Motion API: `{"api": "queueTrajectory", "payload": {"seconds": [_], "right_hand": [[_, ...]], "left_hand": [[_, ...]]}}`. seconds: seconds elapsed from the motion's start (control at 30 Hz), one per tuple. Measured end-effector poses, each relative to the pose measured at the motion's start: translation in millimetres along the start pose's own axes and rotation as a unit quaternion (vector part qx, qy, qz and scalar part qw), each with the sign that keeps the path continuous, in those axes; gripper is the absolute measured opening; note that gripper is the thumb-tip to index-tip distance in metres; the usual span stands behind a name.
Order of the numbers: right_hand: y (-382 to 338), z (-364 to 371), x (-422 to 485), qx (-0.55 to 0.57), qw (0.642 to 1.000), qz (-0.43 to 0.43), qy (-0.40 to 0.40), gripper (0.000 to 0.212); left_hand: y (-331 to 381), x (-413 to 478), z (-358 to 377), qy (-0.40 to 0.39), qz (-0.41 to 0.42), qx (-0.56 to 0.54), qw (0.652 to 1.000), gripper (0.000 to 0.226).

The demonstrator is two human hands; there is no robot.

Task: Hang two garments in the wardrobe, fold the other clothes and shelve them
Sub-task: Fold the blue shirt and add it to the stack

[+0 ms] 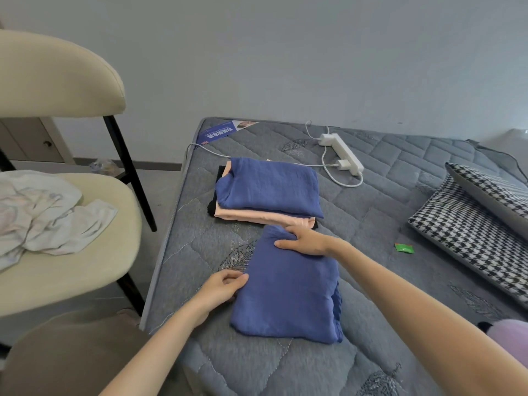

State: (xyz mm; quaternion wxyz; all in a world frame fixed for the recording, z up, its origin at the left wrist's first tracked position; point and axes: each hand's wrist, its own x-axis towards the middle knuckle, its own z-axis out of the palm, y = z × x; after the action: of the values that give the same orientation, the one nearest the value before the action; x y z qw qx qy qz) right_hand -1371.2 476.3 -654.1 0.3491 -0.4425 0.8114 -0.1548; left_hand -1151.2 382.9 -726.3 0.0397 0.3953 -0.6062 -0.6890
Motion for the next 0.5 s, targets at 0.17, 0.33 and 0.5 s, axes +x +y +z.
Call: {"api": "queueTrajectory", "payload": {"seconds": [0.17,0.33,0.5], "right_hand": [[-41,-26,-29,0.084,0.994,-0.051,0.053,0.04],[-85,-39,-39,0.249,0.955,-0.099,0.128,0.036],[-112,-35,-28,0.394,0.901,-0.108,0.148,0.02]], "left_hand": [[12,-22,-4,0.003,-0.036,-0.116,0.993,0.047],[25,-32,-9,0.014,-0.043,-0.222,0.974,0.088],[52,-35,-21,-0.109,0.04,-0.384,0.916,0.087]]}}
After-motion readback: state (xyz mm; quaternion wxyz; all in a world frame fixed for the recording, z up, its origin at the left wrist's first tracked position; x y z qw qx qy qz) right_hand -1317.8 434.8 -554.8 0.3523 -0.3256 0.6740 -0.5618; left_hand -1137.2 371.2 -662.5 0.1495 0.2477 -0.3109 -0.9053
